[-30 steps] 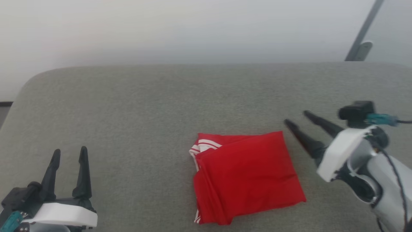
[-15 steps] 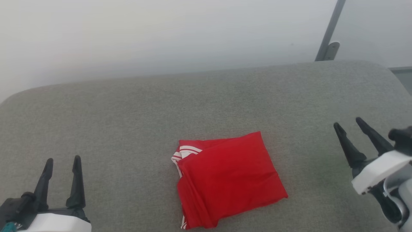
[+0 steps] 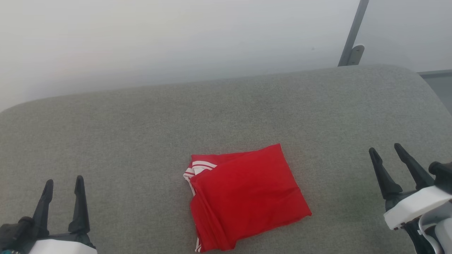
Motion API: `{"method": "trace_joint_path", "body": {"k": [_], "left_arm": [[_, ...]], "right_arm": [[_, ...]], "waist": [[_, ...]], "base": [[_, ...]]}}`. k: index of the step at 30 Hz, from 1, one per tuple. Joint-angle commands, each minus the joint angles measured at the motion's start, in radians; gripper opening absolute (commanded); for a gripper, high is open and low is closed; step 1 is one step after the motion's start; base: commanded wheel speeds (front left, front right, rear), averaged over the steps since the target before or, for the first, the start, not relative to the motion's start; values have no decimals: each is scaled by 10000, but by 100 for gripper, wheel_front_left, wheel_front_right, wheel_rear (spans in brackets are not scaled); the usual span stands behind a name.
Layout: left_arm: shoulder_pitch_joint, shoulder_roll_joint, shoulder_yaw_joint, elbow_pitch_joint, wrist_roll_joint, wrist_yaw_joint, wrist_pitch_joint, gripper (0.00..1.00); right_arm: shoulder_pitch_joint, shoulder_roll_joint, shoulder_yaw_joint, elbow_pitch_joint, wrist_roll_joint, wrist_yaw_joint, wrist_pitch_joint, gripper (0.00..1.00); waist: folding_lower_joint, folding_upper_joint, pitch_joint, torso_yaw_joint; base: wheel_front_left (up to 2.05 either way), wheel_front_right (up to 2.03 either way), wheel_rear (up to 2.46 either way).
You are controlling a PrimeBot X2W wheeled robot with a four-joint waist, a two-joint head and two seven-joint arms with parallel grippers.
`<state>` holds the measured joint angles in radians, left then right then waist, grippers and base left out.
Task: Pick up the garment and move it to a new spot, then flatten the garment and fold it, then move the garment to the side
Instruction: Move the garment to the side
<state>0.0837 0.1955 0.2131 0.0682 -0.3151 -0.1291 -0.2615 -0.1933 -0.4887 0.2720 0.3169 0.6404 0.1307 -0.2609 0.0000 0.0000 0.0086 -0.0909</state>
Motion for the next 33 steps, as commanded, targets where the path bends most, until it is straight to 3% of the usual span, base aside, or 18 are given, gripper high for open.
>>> {"method": "trace_joint_path", "body": {"k": [1,21,26,33], "left_arm": [[124,-6,26,-23,43,-16,-44,100],[152,-84,-63,-72,140,-16,-44,100],[108,-78,-133,-85,139,-15,-44,100],[-12,-35,-386,-45,105,-16,-44,100]], "right_arm": [[141,64,-67,-72,-60,-2,-50,100],[629,219,-505,-405,-355,-2,-52,100],[673,135,-30,-252,73,-2,36,100],[251,-43,1272,-225,1206,-2,1203,100]], "waist": [[0,0,-7,6],[0,0,-42,237],[0,0,-40,503],[0,0,149,1141]], "base": [[0,0,0],[0,0,0],[0,0,0],[0,0,0]]}}
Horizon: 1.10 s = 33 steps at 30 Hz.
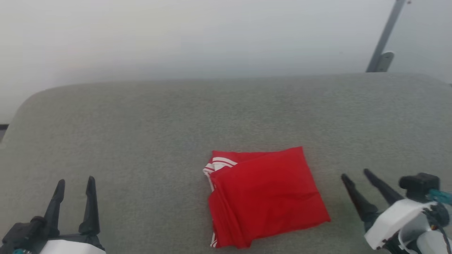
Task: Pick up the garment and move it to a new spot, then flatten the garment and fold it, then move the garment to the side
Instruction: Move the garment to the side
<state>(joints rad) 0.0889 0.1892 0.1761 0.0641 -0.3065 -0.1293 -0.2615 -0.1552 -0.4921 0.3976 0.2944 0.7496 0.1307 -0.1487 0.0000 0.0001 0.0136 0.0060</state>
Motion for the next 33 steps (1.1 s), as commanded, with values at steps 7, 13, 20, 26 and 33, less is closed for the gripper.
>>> {"method": "trace_joint_path", "body": {"k": [7,13,20,26,33], "left_arm": [[-249,-34,-254,54,3,-14,-44,100],[-509,-78,-553,159,-70,-13,-44,100],[-812,-146,-760,299,-139,-15,-44,100],[-973,-246,-829,352,-160,-15,-44,100],[-1152,-304,-880,411,-165,-15,-44,100]], "right_arm": [[-752,-227,898,325,915,-2,1386,100],[-1440,-434,1403,1153,1153,-2,2848,100],[-2125,-360,1748,1946,1351,-2,4627,100],[-2560,-109,2052,2274,1661,0,6194,73],[-2985,-494,2074,1978,1554,-11,6727,0]], "waist": [[0,-1,418,799],[0,-1,845,1392],[0,-1,1218,1810],[0,-1,1421,1964],[0,-1,1609,1994]], "base": [[0,0,0],[0,0,0],[0,0,0],[0,0,0],[0,0,0]]}}
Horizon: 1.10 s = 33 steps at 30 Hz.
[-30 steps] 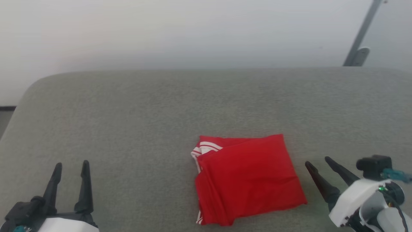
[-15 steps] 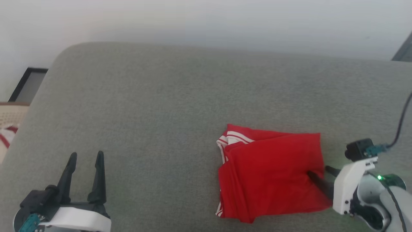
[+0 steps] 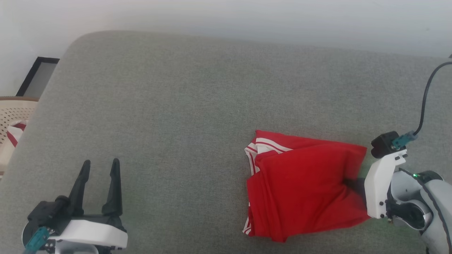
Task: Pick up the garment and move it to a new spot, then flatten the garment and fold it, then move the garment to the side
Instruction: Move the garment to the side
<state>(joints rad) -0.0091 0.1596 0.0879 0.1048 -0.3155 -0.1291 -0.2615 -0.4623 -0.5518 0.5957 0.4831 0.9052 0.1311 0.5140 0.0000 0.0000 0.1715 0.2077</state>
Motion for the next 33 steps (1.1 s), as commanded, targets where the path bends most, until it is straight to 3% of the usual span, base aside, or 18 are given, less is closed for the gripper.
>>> {"method": "trace_joint_path", "body": {"k": [1,19,33], "left_arm": [[-198,-15,3,-2,-72,-15,-44,100],[-1445,385,-869,-76,109,-17,-46,100],[-3618,869,-2453,118,-44,-15,-44,100]], "right_arm": [[9,53,5,42,-18,-18,72,0],[-1084,-1152,-1782,-176,-1043,-15,-101,0],[-2687,-2310,-3040,585,-2544,-15,-1356,0]], "waist": [[0,0,57,-47],[0,0,853,-1231],[0,0,2265,-2757]], "base": [[0,0,0],[0,0,0],[0,0,0]]}}
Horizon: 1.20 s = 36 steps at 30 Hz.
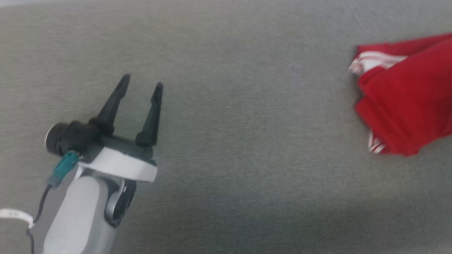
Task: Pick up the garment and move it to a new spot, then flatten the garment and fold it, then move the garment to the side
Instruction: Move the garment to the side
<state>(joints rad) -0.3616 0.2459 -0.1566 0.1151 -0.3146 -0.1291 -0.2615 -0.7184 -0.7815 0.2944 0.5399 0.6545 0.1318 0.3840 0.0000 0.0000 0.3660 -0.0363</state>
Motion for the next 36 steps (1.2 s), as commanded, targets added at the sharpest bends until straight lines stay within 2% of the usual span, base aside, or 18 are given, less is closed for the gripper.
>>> {"method": "trace_joint_path", "body": {"k": [1,7,17,27,36], "left_arm": [[-258,61,-132,33,-67,-17,-44,100],[-1336,372,-912,179,-187,-17,-44,100],[-2374,645,-1681,333,-253,-17,-44,100],[-2796,739,-1977,416,-350,-17,-44,100],[-3001,716,-2107,492,-427,-15,-44,100]], "right_arm": [[-229,-51,-72,89,-150,-22,-167,0],[-1008,-299,-448,854,-1135,-22,-1143,0],[-1843,-423,-1103,2377,-2938,-23,-2650,0],[-2486,447,-1452,3822,-4818,-23,-3501,0],[-2898,879,-1527,4875,-5266,-23,-3519,0]], "waist": [[0,0,425,-412],[0,0,1247,-956],[0,0,2078,-1157],[0,0,2428,-1125],[0,0,2479,-907]], "base": [[0,0,0],[0,0,0],[0,0,0],[0,0,0],[0,0,0]]}}
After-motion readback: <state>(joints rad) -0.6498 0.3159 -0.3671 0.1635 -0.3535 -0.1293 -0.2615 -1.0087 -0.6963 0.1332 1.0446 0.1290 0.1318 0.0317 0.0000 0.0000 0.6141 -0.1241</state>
